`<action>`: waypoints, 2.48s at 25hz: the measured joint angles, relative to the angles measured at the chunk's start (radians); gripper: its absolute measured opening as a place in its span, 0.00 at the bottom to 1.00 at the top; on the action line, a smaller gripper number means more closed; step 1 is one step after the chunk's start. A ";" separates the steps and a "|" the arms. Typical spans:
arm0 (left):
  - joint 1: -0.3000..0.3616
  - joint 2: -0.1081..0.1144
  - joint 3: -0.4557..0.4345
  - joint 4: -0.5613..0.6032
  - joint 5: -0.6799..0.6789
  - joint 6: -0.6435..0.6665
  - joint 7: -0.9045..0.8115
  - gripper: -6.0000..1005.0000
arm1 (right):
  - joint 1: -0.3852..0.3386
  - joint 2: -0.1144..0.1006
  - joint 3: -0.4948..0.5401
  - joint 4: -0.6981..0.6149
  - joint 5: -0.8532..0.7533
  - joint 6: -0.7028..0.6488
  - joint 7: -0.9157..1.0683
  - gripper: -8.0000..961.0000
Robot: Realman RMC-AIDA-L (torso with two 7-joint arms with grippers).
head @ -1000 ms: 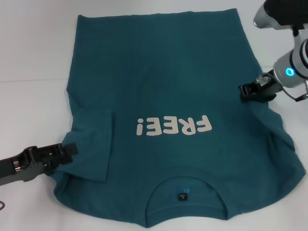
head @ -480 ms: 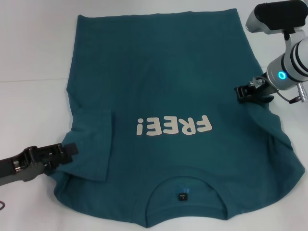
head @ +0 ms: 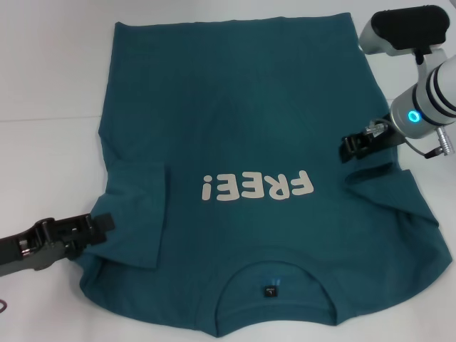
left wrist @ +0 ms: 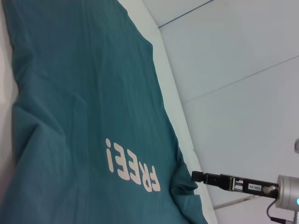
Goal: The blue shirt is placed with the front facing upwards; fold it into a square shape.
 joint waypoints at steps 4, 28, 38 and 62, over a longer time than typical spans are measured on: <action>0.003 0.000 0.000 0.000 0.000 -0.004 0.002 0.46 | -0.002 -0.009 0.002 -0.007 0.075 -0.041 -0.039 0.31; -0.002 -0.001 0.000 -0.010 0.001 -0.009 0.004 0.46 | -0.162 -0.082 0.027 -0.121 0.053 -0.134 0.026 0.66; -0.003 -0.001 0.000 -0.011 -0.001 -0.010 0.003 0.46 | -0.149 -0.071 0.027 -0.023 0.062 -0.041 0.029 0.66; 0.004 -0.001 0.000 -0.012 -0.001 -0.010 0.001 0.46 | -0.178 -0.100 0.039 -0.103 0.374 -0.271 -0.096 0.65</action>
